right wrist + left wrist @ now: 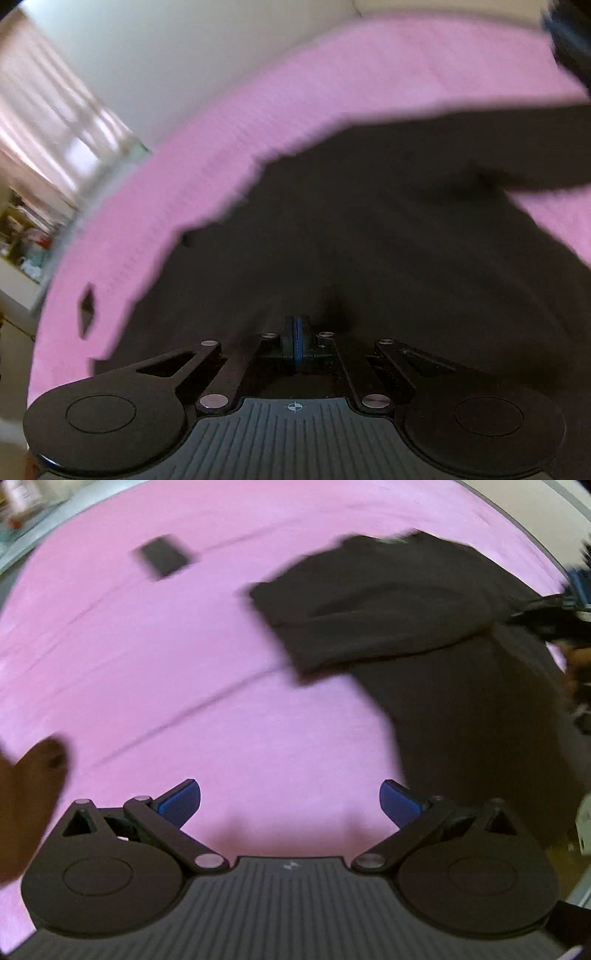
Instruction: Fold clothes
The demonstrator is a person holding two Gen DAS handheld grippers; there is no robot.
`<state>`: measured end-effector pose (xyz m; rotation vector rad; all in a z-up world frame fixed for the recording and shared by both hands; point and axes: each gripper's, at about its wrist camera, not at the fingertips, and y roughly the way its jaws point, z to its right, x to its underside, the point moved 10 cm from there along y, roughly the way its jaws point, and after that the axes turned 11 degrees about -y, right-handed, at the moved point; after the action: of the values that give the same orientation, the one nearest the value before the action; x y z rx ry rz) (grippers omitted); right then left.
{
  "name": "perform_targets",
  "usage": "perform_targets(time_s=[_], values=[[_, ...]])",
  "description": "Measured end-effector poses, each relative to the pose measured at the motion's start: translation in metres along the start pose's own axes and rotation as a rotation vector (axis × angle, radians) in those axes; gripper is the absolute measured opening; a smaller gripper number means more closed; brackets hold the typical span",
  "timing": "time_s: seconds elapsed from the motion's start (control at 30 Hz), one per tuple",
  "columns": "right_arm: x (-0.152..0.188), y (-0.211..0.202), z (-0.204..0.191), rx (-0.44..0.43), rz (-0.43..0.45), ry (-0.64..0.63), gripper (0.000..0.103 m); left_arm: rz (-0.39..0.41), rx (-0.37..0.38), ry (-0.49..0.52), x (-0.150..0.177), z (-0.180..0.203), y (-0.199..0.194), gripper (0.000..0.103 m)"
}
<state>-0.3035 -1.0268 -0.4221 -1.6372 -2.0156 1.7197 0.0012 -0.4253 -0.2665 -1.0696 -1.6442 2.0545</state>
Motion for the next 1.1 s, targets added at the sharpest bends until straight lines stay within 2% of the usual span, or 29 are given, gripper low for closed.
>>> perform_targets(time_s=[0.1,0.2,0.33,0.4,0.47,0.5,0.53,0.63,0.73,0.77,0.8,0.83,0.93,1.03,1.1], values=[[-0.009,-0.005,0.029,-0.04,-0.009,0.029,0.0,0.003,0.025,0.106,-0.013,0.049,0.008,0.102],[-0.017,-0.025,0.032,-0.109,-0.009,0.025,0.0,0.01,0.033,0.179,-0.026,0.082,0.011,0.102],[-0.014,-0.024,0.013,-0.148,-0.053,-0.07,0.0,0.02,-0.026,0.285,-0.04,0.089,0.024,0.102],[-0.009,-0.017,0.009,-0.149,-0.068,-0.07,0.001,0.031,-0.063,0.358,-0.045,0.089,0.034,0.102],[0.005,-0.017,0.009,-0.134,-0.081,-0.021,0.026,0.043,-0.095,0.455,-0.05,0.084,0.046,0.102],[0.012,-0.016,0.009,-0.128,-0.082,0.012,0.065,0.049,-0.107,0.498,-0.052,0.081,0.051,0.102],[0.015,-0.013,0.007,-0.131,-0.074,0.045,0.08,0.056,-0.11,0.525,-0.055,0.078,0.055,0.102],[0.029,0.003,-0.004,-0.163,-0.087,0.101,0.08,0.061,-0.091,0.511,-0.059,0.066,0.057,0.102],[0.038,0.022,-0.002,-0.13,-0.071,0.214,0.077,0.045,-0.082,0.491,-0.056,0.053,0.059,0.102],[0.036,0.023,-0.002,-0.124,-0.058,0.237,0.068,0.038,-0.088,0.494,-0.055,0.048,0.062,0.102],[0.031,0.023,-0.003,-0.128,-0.051,0.25,0.016,0.031,-0.092,0.495,-0.053,0.045,0.063,0.102],[0.027,0.023,-0.005,-0.133,-0.045,0.262,0.005,0.026,-0.093,0.493,-0.051,0.041,0.063,0.102],[-0.001,0.013,-0.017,-0.17,-0.005,0.229,0.004,0.017,-0.092,0.484,-0.047,0.034,0.06,0.102],[-0.051,-0.027,-0.029,-0.213,0.134,0.121,0.004,0.031,-0.086,0.48,-0.048,0.038,0.058,0.102],[-0.071,-0.048,-0.014,-0.171,0.223,0.102,0.004,0.044,-0.081,0.472,-0.051,0.043,0.058,0.102]])
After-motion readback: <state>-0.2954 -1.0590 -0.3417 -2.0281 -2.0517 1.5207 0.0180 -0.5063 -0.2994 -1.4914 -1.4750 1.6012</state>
